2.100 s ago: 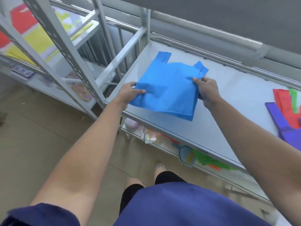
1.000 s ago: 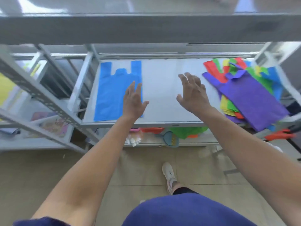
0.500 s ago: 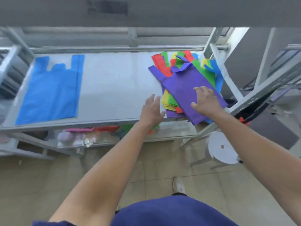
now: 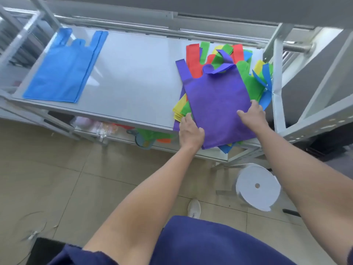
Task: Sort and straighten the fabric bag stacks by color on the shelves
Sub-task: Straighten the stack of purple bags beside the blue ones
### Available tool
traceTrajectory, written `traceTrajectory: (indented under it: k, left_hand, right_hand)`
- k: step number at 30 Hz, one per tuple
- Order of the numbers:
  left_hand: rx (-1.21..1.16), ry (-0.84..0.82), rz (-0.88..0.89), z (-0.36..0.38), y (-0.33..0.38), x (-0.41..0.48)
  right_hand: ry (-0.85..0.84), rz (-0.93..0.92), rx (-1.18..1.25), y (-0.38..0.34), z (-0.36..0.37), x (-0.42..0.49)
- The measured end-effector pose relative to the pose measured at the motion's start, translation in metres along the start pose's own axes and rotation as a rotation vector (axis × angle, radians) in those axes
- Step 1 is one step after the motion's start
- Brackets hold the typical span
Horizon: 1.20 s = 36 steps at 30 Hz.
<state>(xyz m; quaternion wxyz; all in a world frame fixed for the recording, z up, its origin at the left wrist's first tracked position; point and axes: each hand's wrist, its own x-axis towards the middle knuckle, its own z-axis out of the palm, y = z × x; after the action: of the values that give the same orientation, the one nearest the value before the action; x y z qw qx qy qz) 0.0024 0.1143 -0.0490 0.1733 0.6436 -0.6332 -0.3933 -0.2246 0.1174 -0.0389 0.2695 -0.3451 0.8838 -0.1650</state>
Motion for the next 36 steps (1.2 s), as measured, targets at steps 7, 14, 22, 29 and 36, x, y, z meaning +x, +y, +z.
traceTrajectory:
  k: [7, 14, 22, 29, 36]
  left_hand:
    - [-0.219, 0.009, -0.179, 0.003, 0.012, 0.013]
    - [-0.493, -0.002, -0.325, 0.01, -0.012, 0.008]
    - [-0.858, -0.279, -0.338, -0.023, -0.042, -0.015]
    - [-0.868, -0.293, -0.378, -0.045, -0.061, -0.022]
    - [-0.698, -0.327, -0.455, -0.045, -0.076, -0.019]
  right_hand:
    - [0.088, -0.042, 0.134, 0.006, -0.003, 0.015]
    - [0.013, -0.039, 0.27, 0.01, -0.003, 0.005]
    - [-0.284, -0.026, 0.412, 0.019, 0.012, -0.01]
    - [-0.466, 0.115, 0.644, 0.03, 0.025, -0.033]
    - [-0.26, 0.096, 0.652, 0.034, 0.038, -0.042]
